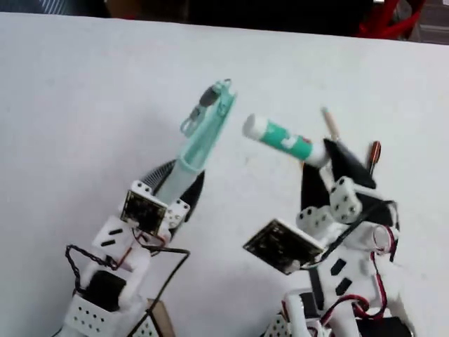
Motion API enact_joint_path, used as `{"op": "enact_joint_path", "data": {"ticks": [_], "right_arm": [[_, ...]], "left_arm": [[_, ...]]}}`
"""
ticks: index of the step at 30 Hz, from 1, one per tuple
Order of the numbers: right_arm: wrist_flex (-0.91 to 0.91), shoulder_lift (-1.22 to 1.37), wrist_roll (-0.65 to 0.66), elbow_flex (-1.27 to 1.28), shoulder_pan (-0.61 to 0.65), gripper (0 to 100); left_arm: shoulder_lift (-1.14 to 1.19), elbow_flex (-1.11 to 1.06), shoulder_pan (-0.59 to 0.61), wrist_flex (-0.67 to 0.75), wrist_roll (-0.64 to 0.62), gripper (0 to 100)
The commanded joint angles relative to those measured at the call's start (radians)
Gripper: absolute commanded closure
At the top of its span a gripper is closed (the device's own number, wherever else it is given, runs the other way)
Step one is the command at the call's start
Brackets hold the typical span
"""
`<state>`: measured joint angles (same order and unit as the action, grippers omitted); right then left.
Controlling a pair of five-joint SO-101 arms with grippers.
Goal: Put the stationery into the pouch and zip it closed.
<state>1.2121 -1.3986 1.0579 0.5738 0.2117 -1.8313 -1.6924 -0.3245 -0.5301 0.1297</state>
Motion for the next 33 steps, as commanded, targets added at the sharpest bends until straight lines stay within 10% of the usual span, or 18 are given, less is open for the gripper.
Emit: {"op": "enact_joint_path", "data": {"ticks": [1, 12, 20, 33], "right_arm": [[0.145, 0.117, -0.011, -0.040, 0.113, 98.0], [0.507, 0.605, -0.077, -0.608, 0.203, 98.0], [0.507, 0.628, 0.147, -0.580, -0.044, 98.0], [0.507, 0.634, 0.210, -0.555, -0.058, 98.0]], "left_arm": [[0.008, 0.000, -0.053, -0.009, 0.009, 81], [0.008, -0.002, -0.099, -0.041, 0.063, 81], [0.008, -0.002, -0.099, -0.043, 0.066, 81], [0.008, -0.002, -0.099, -0.041, 0.064, 81]]}}
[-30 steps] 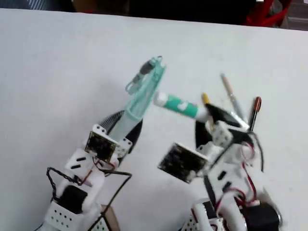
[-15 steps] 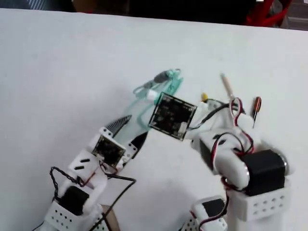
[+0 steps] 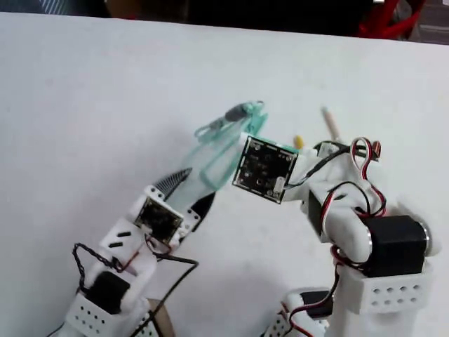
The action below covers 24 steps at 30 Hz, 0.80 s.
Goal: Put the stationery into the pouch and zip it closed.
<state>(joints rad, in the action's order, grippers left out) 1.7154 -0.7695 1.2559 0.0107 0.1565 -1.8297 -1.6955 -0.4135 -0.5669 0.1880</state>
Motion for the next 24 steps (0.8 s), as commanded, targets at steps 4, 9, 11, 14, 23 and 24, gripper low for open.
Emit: {"op": "enact_joint_path", "data": {"ticks": [4, 9, 11, 14, 23, 24], "right_arm": [[-0.005, 0.005, 0.012, 0.075, 0.028, 98.0], [-0.031, 0.005, 0.006, 0.091, 0.041, 98.0], [-0.038, 0.008, 0.006, 0.095, 0.041, 98.0], [-0.024, 0.047, 0.008, 0.091, 0.033, 98.0], [0.002, 0.085, 0.031, 0.089, 0.031, 98.0], [0.002, 0.085, 0.048, 0.094, 0.025, 98.0]], "left_arm": [[0.005, 0.002, -0.010, -0.005, 0.006, 81], [0.005, 0.002, -0.010, -0.006, 0.006, 81], [0.005, 0.002, -0.010, -0.006, 0.006, 81], [0.005, 0.002, -0.010, -0.008, 0.011, 81], [0.004, 0.035, -0.008, -0.074, 0.005, 78], [0.004, 0.040, -0.008, -0.078, 0.005, 78]]}}
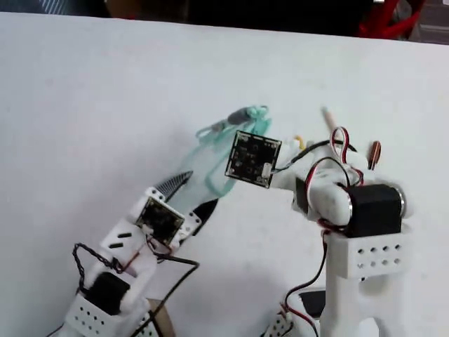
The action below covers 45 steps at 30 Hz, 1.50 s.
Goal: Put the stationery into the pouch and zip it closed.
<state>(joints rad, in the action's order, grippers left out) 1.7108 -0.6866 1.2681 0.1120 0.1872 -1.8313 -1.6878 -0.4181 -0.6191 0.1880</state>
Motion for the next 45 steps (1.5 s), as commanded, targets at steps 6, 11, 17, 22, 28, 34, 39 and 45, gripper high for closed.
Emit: {"op": "enact_joint_path", "data": {"ticks": [6, 11, 17, 22, 28, 34, 39, 45], "right_arm": [[0.008, 0.002, 0.149, -0.006, -0.136, 98.0], [0.010, -0.001, 0.210, -0.006, -0.180, 98.0], [0.013, -0.067, 0.252, -0.005, -0.147, 98.0], [0.015, -0.108, 0.247, 0.003, -0.073, 98.0], [-0.002, -0.131, 0.144, 0.025, 0.022, 98.0], [-0.275, -0.266, -0.074, -0.006, 0.064, 98.0], [-0.466, -0.421, -0.120, 0.144, 0.062, 98.0], [-0.615, -0.506, -0.574, 0.259, 0.113, 98.0]], "left_arm": [[0.005, 0.029, -0.004, -0.018, 0.005, 78], [0.005, 0.018, -0.015, -0.014, 0.003, 78], [0.005, -0.005, -0.068, 0.017, 0.006, 80], [0.005, -0.005, -0.059, 0.023, 0.008, 80], [0.004, 0.009, -0.018, 0.025, 0.005, 80], [0.004, 0.025, 0.028, 0.023, -0.034, 80], [0.004, 0.025, 0.028, 0.025, -0.043, 80], [0.004, 0.026, 0.035, 0.025, -0.046, 80]]}}
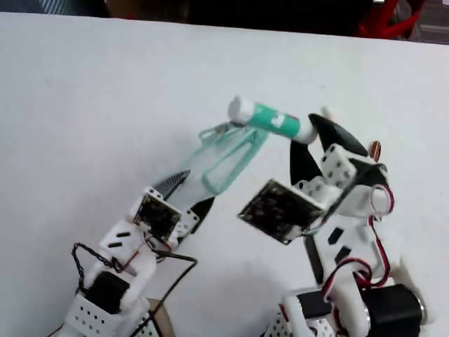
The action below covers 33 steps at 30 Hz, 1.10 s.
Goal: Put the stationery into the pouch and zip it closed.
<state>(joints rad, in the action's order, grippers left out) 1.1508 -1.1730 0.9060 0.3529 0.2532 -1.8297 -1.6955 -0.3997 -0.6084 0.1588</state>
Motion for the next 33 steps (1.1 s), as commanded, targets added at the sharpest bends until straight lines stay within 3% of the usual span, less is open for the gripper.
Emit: {"op": "enact_joint_path", "data": {"ticks": [1, 6, 9, 19, 33], "right_arm": [[-0.054, -0.019, -0.258, 0.035, 0.073, 98.0], [-0.130, -0.018, -0.364, 0.181, 0.269, 98.0], [-0.188, 0.028, -0.368, 0.227, 0.346, 98.0], [-0.199, 0.386, -0.454, -0.107, 0.397, 98.0], [0.145, 0.625, -0.460, -0.400, 0.417, 98.0]], "left_arm": [[0.002, 0.035, 0.031, 0.014, -0.017, 80], [0.002, 0.075, 0.131, 0.014, -0.138, 80], [0.002, 0.075, 0.134, 0.014, -0.127, 80], [0.002, 0.075, 0.133, 0.014, -0.126, 80], [0.002, 0.075, 0.140, 0.014, -0.129, 80]]}}
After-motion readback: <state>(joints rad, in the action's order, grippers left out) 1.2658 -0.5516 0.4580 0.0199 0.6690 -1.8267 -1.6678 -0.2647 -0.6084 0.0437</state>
